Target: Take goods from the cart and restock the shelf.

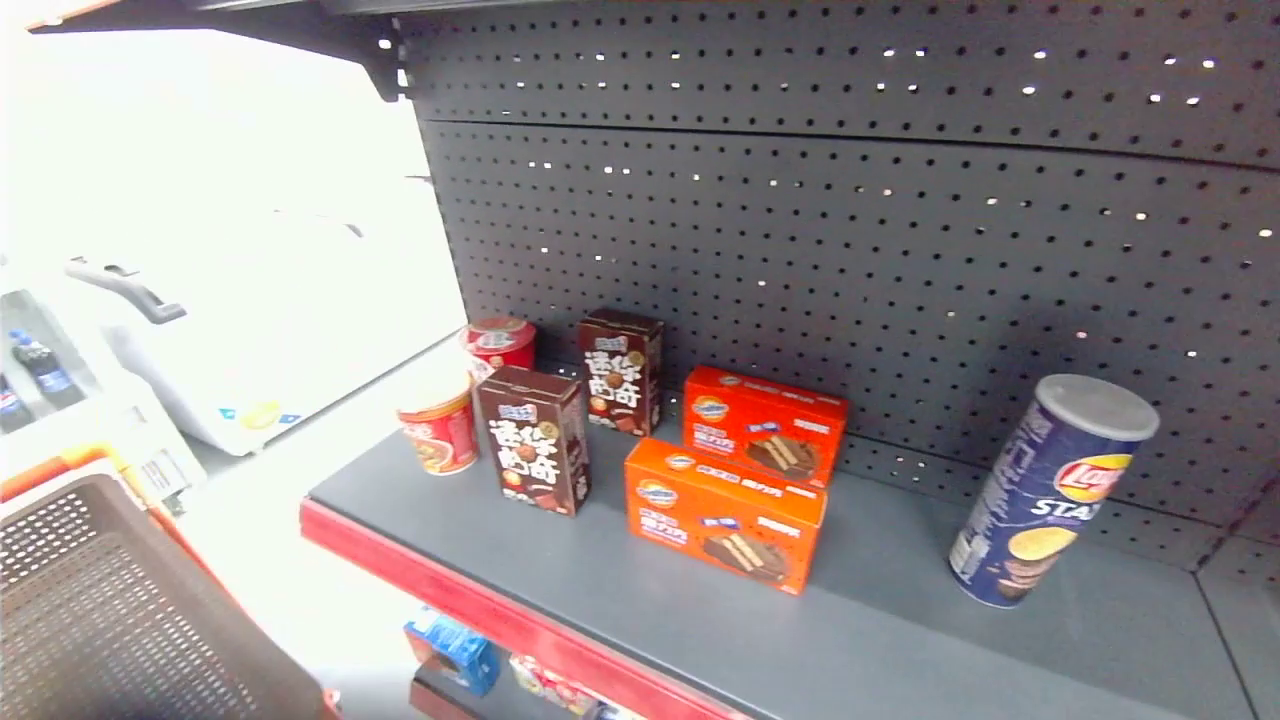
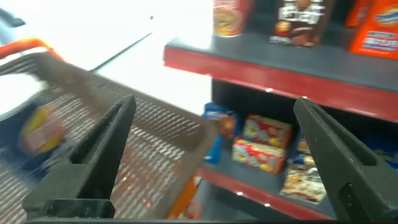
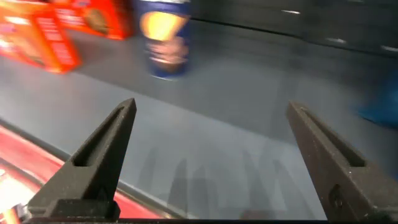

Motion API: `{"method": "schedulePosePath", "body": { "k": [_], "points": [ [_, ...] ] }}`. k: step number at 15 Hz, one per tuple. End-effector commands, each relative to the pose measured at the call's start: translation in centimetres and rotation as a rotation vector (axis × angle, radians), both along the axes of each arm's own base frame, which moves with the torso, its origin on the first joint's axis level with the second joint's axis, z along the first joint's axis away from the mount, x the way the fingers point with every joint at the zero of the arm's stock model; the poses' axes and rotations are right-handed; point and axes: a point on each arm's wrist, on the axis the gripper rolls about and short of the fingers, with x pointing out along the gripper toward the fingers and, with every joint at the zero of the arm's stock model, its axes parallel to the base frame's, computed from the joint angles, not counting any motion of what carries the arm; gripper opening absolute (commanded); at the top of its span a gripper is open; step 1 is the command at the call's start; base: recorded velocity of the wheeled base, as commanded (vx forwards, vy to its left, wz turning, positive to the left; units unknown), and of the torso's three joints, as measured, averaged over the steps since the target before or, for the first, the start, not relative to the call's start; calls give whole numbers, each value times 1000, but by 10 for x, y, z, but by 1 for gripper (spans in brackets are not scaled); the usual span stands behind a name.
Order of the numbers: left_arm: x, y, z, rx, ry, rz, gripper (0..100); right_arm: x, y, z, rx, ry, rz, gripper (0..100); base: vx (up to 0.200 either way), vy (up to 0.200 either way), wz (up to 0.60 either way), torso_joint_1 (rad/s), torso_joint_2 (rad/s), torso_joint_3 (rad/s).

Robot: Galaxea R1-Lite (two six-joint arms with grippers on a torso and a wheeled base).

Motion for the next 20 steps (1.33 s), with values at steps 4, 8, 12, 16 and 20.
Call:
{"method": "schedulePosePath", "body": {
  "k": [4,8,12,16,20],
  "points": [
    [0,0,0,0,0,0,100,0,0,0,0,1,0,100,0,0,600,4,2,1],
    [0,0,0,0,0,-1,100,0,0,0,1,1,0,100,0,0,300,-1,-1,2],
    [0,0,0,0,0,-1,100,0,0,0,1,1,0,100,0,0,0,0,0,0],
    [0,0,0,3,0,-3,100,0,0,0,3,1,0,100,0,0,0,0,0,0],
    [0,0,0,-2,0,0,100,0,0,0,3,1,0,100,0,0,0,0,0,0]
  ]
}}
